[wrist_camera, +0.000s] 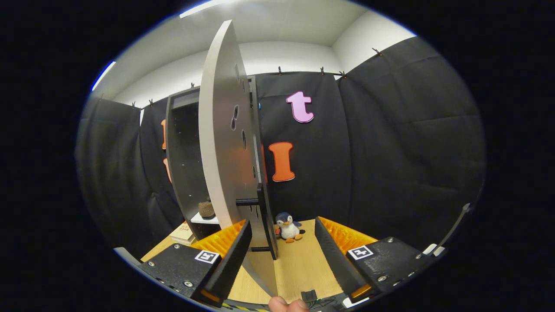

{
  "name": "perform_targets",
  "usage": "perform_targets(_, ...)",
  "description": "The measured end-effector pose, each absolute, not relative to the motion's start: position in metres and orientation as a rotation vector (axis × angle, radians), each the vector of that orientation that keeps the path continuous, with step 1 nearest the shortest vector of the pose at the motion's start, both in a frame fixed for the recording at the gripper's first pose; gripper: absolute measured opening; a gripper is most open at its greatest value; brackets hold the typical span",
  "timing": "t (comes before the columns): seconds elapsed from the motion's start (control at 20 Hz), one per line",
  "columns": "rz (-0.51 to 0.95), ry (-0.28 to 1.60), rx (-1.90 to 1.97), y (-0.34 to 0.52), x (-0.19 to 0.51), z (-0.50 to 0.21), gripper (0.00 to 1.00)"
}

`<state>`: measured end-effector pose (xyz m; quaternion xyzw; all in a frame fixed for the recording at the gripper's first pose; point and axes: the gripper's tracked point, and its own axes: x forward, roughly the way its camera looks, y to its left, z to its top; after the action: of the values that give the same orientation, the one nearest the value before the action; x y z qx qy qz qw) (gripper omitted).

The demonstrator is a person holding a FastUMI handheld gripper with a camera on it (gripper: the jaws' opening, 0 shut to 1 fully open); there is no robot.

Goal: Open the shoe cabinet door, grab the shoes and put them into the shoe cabinet, then close the shoe cabinet door.

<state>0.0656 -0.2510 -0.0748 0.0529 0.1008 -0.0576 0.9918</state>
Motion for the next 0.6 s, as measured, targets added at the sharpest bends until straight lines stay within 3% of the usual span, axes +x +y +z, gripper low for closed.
perform_targets(0.6, -0.170, 0.234, 0.124, -0.127, 0.079, -0.073, 0.91)
